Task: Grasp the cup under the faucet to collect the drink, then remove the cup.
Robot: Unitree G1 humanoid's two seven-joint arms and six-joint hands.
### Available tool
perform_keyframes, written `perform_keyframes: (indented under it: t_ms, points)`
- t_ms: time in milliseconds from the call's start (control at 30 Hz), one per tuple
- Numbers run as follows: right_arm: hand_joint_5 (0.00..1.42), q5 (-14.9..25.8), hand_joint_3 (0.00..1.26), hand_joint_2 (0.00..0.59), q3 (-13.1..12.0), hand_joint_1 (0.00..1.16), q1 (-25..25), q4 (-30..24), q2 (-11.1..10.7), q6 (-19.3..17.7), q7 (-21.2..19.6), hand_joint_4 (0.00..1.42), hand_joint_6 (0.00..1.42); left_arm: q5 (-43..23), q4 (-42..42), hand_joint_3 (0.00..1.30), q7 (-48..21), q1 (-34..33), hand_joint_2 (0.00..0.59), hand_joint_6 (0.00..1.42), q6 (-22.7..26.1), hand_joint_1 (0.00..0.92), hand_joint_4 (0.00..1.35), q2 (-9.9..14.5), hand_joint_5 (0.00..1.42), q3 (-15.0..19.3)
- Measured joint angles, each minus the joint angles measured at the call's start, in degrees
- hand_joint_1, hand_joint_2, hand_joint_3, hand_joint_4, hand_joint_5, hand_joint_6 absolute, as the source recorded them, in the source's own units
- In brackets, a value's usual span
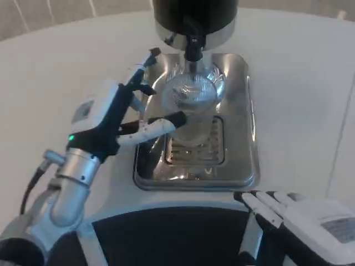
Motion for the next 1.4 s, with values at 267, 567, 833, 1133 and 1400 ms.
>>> perform_keyframes:
  t_ms: [267,567,833,1133,1400]
  points:
    - [0.00,1.68,0.00,0.483,0.72,0.11,-3.47,0.01,-0.11,7.32,-1.52,0.00,0.00,-3.58,-5.61,0.15,-4.52,7.34,0.053,0.43,-4.21,0.076,0.32,7.31,0.50,4.23]
    - [0.00,11.47,0.00,0.501,-2.81,0.05,-15.85,4.92,-2.42,28.43,-6.53,0.00,0.00,-5.93,-22.50,0.15,-10.51,23.55,0.068,0.41,-6.49,0.065,0.34,13.89,0.49,9.14]
    - [0.00,22.55,0.00,0.490,-2.64,0.00,-27.63,14.85,-3.84,42.58,-14.23,0.00,0.00,-8.95,-30.88,0.15,-16.46,32.31,0.070,0.37,-4.43,0.064,0.31,16.35,0.45,13.86]
    - [0.00,31.84,0.00,0.489,2.75,0.00,-35.82,21.48,-5.07,48.13,-23.24,0.00,0.00,-8.90,-35.60,0.14,-19.41,37.43,0.071,0.35,-4.02,0.064,0.29,16.74,0.43,16.66]
    - [0.00,38.47,0.00,0.490,6.18,0.00,-44.85,23.74,-7.92,51.67,-28.34,0.00,0.00,-8.94,-36.52,0.14,-20.93,38.73,0.074,0.34,-3.93,0.053,0.27,16.80,0.42,18.13]
